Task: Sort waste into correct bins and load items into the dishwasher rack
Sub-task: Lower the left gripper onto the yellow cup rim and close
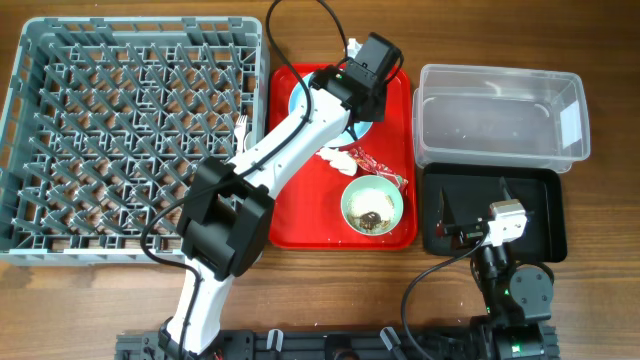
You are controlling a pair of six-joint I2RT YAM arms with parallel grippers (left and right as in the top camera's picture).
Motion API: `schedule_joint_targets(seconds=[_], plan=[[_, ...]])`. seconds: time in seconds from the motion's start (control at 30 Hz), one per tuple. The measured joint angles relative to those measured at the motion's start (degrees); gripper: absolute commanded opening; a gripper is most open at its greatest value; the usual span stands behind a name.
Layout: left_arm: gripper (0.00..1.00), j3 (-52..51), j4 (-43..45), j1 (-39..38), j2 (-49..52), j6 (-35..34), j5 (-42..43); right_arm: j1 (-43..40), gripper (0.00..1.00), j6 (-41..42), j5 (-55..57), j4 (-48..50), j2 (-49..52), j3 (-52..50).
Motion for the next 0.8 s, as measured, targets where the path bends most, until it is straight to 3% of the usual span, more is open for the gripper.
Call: schedule_joint_targets(seconds=[0.37, 0.8], plan=[[0.19, 0.0, 0.2, -0.1, 0.2, 0.0, -1.3, 0.0, 1.00, 0.0, 0.0, 0.0, 0.0, 0.0], [0.11, -0.1, 1.6, -0.1, 3.1, 0.0, -3.5, 0.0, 1.00, 0.0, 0.0, 0.0, 0.0, 0.0]])
